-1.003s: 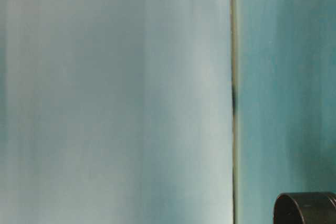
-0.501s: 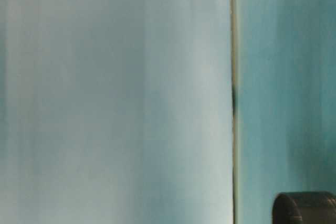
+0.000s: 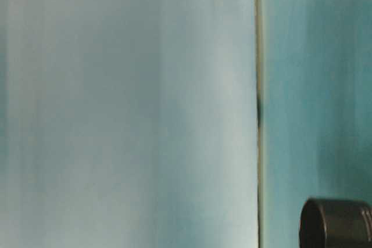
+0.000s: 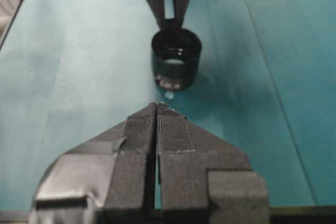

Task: Put the paper cup into the moved cup holder.
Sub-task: 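Open the left gripper and grasp the black cup holder's handle, then slide the black cup holder rightward toward the table center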

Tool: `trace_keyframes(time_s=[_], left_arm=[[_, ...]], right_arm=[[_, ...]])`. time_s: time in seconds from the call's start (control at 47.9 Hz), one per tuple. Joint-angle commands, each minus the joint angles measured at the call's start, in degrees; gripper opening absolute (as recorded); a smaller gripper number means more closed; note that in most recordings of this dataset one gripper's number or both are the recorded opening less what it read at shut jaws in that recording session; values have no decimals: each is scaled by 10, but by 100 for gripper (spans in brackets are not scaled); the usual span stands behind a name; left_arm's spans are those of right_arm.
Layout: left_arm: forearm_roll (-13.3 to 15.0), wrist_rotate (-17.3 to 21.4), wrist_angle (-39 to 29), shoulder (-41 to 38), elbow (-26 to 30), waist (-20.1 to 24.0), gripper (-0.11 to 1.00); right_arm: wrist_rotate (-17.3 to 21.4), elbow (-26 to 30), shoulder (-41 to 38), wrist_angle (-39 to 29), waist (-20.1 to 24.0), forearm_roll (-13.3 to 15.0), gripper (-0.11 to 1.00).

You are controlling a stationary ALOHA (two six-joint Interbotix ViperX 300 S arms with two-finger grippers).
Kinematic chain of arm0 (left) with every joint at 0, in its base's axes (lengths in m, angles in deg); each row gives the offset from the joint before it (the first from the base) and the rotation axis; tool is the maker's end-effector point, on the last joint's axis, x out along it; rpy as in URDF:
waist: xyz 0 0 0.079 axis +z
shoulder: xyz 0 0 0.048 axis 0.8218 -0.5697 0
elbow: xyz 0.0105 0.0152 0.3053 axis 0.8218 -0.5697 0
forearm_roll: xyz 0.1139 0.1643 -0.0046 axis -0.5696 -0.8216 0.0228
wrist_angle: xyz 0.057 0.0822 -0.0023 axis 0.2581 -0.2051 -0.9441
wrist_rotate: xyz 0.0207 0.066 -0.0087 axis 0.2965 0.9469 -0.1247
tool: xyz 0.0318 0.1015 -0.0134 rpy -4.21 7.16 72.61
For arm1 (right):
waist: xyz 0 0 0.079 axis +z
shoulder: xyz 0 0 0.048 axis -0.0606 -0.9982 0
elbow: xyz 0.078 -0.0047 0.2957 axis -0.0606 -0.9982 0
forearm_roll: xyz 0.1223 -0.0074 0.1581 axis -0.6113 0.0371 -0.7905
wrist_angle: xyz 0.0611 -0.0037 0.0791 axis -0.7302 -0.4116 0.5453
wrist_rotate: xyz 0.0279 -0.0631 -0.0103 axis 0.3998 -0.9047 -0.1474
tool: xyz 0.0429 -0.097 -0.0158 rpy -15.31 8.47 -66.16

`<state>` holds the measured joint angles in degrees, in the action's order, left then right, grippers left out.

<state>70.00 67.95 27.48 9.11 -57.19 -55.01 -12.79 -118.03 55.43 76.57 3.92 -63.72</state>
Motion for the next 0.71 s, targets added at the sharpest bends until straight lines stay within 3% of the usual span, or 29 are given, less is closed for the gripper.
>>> trace_keyframes(time_s=[0.0, 0.46, 0.689], left_arm=[[-2, 11, 25, 0, 26, -1, 20], [-2, 86, 32, -89, 163, 6, 20], [-2, 89, 39, -142, 215, 9, 20]], right_arm=[[5, 11, -3, 2, -2, -2, 2], [5, 11, -3, -2, -2, -2, 2], [7, 11, -3, -14, -2, -2, 2]])
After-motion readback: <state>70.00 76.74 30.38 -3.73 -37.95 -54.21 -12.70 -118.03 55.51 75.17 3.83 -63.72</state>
